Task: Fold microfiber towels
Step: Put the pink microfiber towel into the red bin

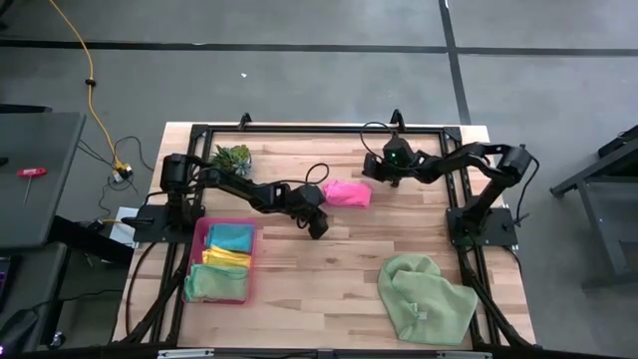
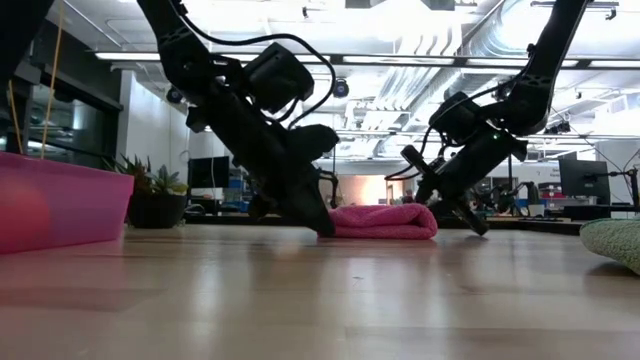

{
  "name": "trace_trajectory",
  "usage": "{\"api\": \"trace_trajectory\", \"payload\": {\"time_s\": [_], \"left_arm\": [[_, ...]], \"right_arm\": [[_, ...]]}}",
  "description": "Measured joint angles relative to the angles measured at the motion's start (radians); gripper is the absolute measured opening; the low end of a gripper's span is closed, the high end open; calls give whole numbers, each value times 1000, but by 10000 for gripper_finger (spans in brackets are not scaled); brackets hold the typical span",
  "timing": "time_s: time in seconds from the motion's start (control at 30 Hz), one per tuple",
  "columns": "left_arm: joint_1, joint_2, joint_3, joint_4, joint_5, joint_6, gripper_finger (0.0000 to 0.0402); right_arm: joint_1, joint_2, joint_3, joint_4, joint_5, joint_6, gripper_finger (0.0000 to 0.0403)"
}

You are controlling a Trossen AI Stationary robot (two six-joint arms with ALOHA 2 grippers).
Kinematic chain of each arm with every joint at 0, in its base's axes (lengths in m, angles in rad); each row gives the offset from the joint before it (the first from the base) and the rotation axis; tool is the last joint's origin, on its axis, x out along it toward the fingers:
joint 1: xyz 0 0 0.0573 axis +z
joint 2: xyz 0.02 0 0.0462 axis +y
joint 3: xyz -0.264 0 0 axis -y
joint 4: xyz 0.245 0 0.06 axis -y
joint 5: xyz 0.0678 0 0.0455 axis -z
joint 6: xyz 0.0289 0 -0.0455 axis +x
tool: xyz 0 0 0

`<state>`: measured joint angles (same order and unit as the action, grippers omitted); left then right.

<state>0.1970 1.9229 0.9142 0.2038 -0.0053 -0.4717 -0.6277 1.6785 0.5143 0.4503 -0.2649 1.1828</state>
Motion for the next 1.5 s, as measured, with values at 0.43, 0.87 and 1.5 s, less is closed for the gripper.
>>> {"api": "trace_trajectory", "payload": {"time_s": [0.43, 0.87, 1.5], "left_arm": [[15, 26, 3, 10, -162, -76, 0], [97, -21, 0, -105, -216, -89, 0], [128, -430, -167, -121, -94, 174, 0]], "right_arm": [[95, 1, -1, -45, -45, -12, 0], [319, 2, -3, -81, -102, 9, 0], [198, -326, -8, -303, 41, -291, 0]]}}
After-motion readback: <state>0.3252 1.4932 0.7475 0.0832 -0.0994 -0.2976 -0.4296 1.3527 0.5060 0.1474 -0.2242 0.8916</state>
